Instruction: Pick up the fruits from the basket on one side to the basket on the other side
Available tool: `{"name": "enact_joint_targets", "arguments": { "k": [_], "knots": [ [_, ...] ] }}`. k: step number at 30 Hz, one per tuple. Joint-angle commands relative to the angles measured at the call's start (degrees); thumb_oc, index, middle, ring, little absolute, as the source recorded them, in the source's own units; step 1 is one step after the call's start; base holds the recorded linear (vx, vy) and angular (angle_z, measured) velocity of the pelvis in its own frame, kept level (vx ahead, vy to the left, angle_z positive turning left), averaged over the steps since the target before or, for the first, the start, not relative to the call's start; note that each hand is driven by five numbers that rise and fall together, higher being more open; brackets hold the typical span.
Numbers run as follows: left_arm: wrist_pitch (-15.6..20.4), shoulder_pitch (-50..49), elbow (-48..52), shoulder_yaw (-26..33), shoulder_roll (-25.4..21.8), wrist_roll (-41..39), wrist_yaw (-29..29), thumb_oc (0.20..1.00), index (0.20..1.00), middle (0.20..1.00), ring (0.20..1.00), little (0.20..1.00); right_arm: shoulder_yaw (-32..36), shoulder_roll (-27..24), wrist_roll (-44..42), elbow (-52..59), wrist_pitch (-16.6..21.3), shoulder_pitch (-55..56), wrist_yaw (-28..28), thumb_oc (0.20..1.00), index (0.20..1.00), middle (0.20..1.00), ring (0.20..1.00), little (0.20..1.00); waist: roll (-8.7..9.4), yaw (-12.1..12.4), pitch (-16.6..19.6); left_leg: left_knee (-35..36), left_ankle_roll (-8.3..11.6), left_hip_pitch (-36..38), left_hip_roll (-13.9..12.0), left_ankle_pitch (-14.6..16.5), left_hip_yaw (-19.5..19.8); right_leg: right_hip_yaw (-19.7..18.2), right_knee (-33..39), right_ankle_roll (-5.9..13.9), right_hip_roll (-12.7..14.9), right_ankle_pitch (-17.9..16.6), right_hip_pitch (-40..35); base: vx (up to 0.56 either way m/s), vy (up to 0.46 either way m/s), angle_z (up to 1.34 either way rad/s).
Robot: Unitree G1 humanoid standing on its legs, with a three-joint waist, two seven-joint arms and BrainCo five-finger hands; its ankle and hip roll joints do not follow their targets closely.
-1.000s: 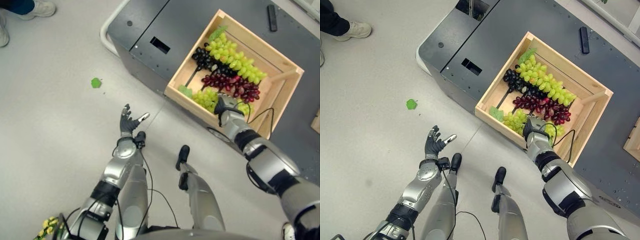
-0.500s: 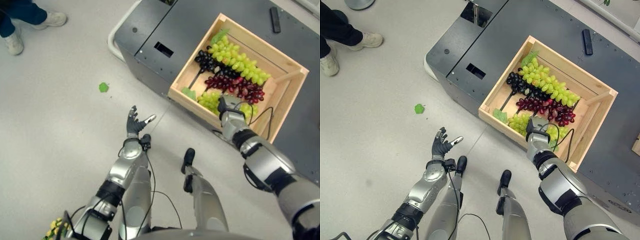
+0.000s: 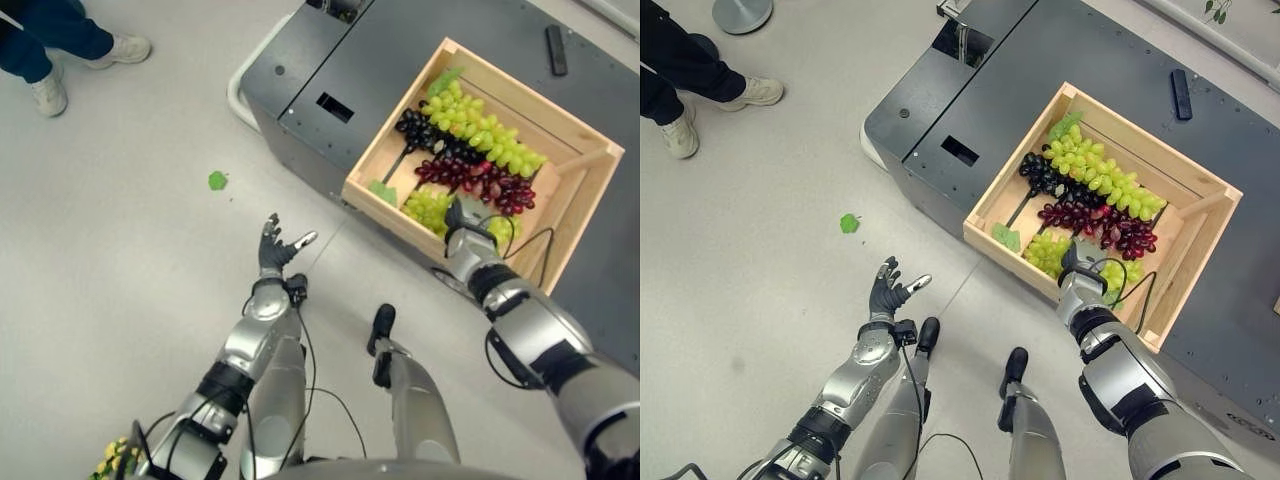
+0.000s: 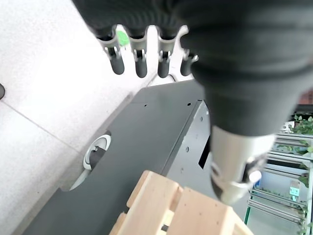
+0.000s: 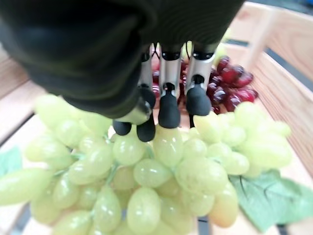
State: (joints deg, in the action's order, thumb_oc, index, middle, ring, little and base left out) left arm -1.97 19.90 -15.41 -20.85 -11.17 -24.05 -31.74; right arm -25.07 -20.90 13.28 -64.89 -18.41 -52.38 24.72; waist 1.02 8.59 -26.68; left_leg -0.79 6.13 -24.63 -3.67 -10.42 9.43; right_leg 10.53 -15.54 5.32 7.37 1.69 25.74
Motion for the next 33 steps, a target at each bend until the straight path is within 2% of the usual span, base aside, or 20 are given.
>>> {"name": "enact_joint_targets", "arguments": {
  "k": [1,2,4,6,9,10,11,16,24,29,33],
  "knots": [
    [2.5,2.1,1.6,1.7,0.6,-1.5,-1.6,1.0,1.0,1.0,1.0,1.0,4.2,7.0,-18.8,8.5,8.4,7.9,3.6,0.2,0.2,0.2,0.2,0.2,2.18,0.1,-3.1,-3.5,0.52,0.1,0.9,6.3,-1.0,-0.4,8.0,3.06,3.4,-0.7,-3.7,0.0,0.0,0.0],
    [2.4,2.1,1.6,1.7,0.6,-1.5,-1.6,1.0,1.0,1.0,1.0,1.0,4.2,7.0,-18.8,8.7,8.3,8.1,3.7,0.2,0.2,0.2,0.2,0.2,2.22,0.1,-3.1,-3.5,0.52,0.1,0.9,6.3,-1.1,-0.4,8.0,3.06,3.4,-0.7,-3.7,0.0,0.0,0.0],
    [2.1,0.4,1.8,3.0,0.0,-1.8,-2.2,1.0,1.0,1.0,1.0,1.0,4.4,6.6,-21.1,15.8,10.2,11.6,4.0,0.2,0.2,0.2,0.2,0.2,3.19,-0.9,-3.1,-3.5,0.56,0.0,0.7,6.2,-1.4,-0.7,7.9,2.99,3.3,-0.6,-3.1,0.0,0.001,-0.02],
    [2.0,-0.1,1.8,3.2,-0.1,-1.9,-2.3,1.0,1.0,1.0,1.0,1.0,4.2,6.2,-20.8,17.0,10.1,12.4,4.1,0.2,0.2,0.2,0.2,0.2,3.4,-1.1,-3.1,-3.4,0.55,0.1,0.6,6.2,-1.6,-0.7,7.9,2.98,3.3,-0.6,-3.1,0.0,0.0,0.0],
    [2.2,-0.7,2.5,3.6,-0.7,-1.8,-2.0,1.0,1.0,1.0,1.0,1.0,2.1,3.0,-15.5,17.5,8.2,12.1,0.9,0.206,0.206,0.206,0.206,0.206,3.88,-1.5,-3.1,-3.6,0.59,-0.1,0.6,6.4,-1.7,-0.8,7.9,2.9,3.2,-0.8,-2.8,0.0,-0.004,-0.01],
    [2.2,-0.7,2.6,3.6,-0.7,-1.8,-2.0,1.0,1.0,1.0,1.0,1.0,2.1,3.0,-15.4,17.4,8.2,12.0,0.8,0.758,0.758,0.758,0.758,0.758,3.88,-1.5,-3.1,-3.6,0.59,-0.1,0.6,6.4,-1.7,-0.8,7.9,2.9,3.2,-0.8,-2.8,0.0,0.0,0.0],
    [2.2,-0.8,2.7,3.8,-0.8,-1.6,-1.9,1.0,1.0,1.0,1.0,1.0,1.8,2.2,-14.4,17.2,7.7,11.6,0.3,1.0,1.0,1.0,1.0,1.0,3.96,-1.5,-3.1,-3.7,0.6,-0.2,0.6,6.4,-1.7,-0.9,7.9,2.9,3.3,-0.9,-2.8,0.0,0.0,0.0],
    [1.9,-1.4,3.8,5.2,-1.5,-0.9,-1.5,1.0,1.0,1.0,1.0,1.0,1.0,-3.0,-9.9,20.1,6.2,9.5,-1.5,1.0,1.0,1.0,1.0,1.0,5.14,-1.9,-3.1,-3.9,0.71,-0.2,0.4,6.5,-1.9,-1.2,7.9,2.92,3.2,-0.9,-2.7,0.0,-0.006,-0.01],
    [1.5,-1.7,4.7,7.1,-2.2,-0.3,-1.3,1.0,1.0,1.0,1.0,1.0,1.2,-8.0,-6.2,26.7,5.6,9.5,-3.7,1.0,1.0,1.0,1.0,1.0,7.0,-2.6,-3.1,-4.0,0.75,-0.1,0.2,6.8,-2.1,-1.2,8.0,2.9,2.8,-0.9,-2.7,0.0,0.0,0.0],
    [1.4,-2.0,5.3,8.0,-2.8,0.0,-0.8,1.0,1.0,1.0,1.0,1.0,1.0,-10.5,-5.1,30.6,5.7,9.2,-5.4,1.0,1.0,1.0,1.0,1.0,7.45,-2.8,-3.1,-4.1,0.74,-0.1,0.1,6.9,-2.1,-1.3,7.8,2.91,2.8,-0.8,-2.5,0.0,0.0,0.0],
    [1.1,-2.4,5.8,9.4,-3.5,0.2,-0.3,1.0,1.0,1.0,1.0,1.0,2.9,-13.4,-7.1,38.0,6.9,10.3,-7.4,1.0,1.0,1.0,1.0,1.0,8.5,-3.4,-3.1,-4.0,0.77,-0.1,-0.1,6.9,-2.2,-1.5,7.9,2.95,2.6,-0.8,-2.5,0.01,-0.005,-0.02]
  ]
}}
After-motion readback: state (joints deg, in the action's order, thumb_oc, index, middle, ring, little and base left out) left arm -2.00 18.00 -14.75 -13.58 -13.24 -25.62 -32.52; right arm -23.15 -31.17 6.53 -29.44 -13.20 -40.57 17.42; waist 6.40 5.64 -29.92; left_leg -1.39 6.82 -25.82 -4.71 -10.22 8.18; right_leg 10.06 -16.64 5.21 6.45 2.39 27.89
